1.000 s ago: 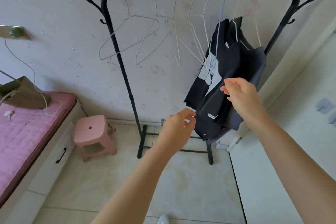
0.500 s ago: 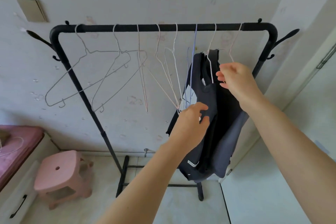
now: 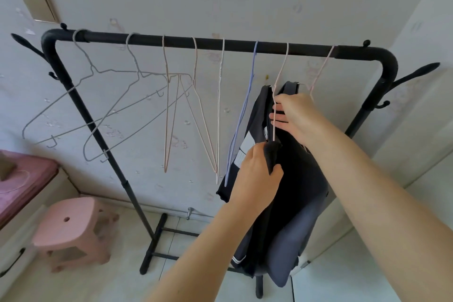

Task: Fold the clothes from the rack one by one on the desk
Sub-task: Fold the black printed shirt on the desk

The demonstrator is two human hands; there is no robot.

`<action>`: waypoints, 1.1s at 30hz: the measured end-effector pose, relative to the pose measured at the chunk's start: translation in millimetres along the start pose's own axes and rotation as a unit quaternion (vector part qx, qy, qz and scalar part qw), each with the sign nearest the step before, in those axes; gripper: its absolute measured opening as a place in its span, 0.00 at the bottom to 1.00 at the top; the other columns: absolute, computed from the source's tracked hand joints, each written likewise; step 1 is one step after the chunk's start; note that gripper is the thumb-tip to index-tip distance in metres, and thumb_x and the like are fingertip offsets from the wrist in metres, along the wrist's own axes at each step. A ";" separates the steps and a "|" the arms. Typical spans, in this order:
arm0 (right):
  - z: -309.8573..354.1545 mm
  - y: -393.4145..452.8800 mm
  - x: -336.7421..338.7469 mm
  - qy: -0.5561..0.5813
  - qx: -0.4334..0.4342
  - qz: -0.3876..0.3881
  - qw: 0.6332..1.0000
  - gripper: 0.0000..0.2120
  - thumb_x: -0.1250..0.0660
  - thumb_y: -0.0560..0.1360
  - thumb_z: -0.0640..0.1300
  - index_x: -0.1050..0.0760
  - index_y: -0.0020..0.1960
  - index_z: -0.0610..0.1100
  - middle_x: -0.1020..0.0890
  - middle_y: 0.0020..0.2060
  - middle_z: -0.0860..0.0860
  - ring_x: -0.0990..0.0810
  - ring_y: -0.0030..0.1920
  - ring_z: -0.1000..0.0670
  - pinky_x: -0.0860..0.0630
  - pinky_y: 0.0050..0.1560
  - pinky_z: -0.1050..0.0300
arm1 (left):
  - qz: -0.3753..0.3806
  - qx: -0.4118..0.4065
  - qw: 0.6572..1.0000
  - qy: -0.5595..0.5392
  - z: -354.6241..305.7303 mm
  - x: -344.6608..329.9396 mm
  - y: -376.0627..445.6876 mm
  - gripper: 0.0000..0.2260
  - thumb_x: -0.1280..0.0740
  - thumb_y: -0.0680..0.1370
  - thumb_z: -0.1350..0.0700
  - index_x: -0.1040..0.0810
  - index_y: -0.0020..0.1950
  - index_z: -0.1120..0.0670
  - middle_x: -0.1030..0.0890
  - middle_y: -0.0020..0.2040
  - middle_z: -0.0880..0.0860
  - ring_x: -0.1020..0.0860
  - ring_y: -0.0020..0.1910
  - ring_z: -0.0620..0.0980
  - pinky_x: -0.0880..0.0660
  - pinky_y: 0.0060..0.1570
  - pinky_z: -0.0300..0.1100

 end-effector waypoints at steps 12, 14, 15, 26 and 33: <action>3.3 17.4 -30.0 0.092 -0.065 0.107 0.988 0.03 0.39 0.78 0.39 0.28 0.51 0.41 0.27 0.39 0.45 0.24 0.39 0.47 0.21 0.49 0.48 | 0.011 0.034 0.999 0.006 9.7 -3.0 10.9 0.18 0.48 0.83 0.59 0.37 0.74 0.50 0.23 0.48 0.52 0.26 0.38 0.44 0.30 0.34 0.35; 6.1 17.1 -31.4 0.092 -0.065 0.113 0.987 0.05 0.38 0.78 0.39 0.28 0.53 0.41 0.27 0.40 0.45 0.24 0.40 0.47 0.20 0.46 0.49 | 0.013 0.040 0.999 0.007 8.6 1.2 10.9 0.19 0.48 0.83 0.58 0.38 0.74 0.50 0.24 0.45 0.50 0.27 0.35 0.43 0.33 0.31 0.33; 7.8 14.8 -31.4 0.094 -0.065 0.113 0.987 0.06 0.38 0.78 0.39 0.28 0.55 0.41 0.27 0.40 0.45 0.24 0.40 0.47 0.20 0.45 0.49 | 0.014 0.037 0.999 0.009 6.4 3.0 9.1 0.19 0.48 0.83 0.58 0.38 0.75 0.50 0.25 0.42 0.48 0.28 0.33 0.43 0.34 0.30 0.32; 30.3 -56.1 -4.0 0.103 0.016 0.066 0.992 0.01 0.38 0.77 0.38 0.28 0.48 0.42 0.28 0.35 0.46 0.26 0.34 0.49 0.19 0.39 0.53 | 0.042 -0.004 0.998 -0.047 -20.4 17.2 -54.5 0.17 0.44 0.83 0.55 0.34 0.72 0.47 0.29 0.32 0.47 0.33 0.24 0.41 0.36 0.23 0.31; 1.0 -147.1 10.4 0.093 0.014 0.031 0.995 0.07 0.41 0.77 0.36 0.33 0.42 0.44 0.38 0.27 0.50 0.39 0.23 0.53 0.24 0.33 0.58 | 0.105 -0.031 0.987 -0.117 -15.9 8.2 -142.2 0.15 0.38 0.81 0.51 0.28 0.68 0.43 0.19 0.46 0.39 0.21 0.46 0.38 0.26 0.43 0.29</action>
Point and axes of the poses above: each hand's wrist, its own y-axis towards the middle knuckle, its own x-axis out of the back of the hand, z = x × y, the point moved 10 cm from there along y, towards the middle knuckle
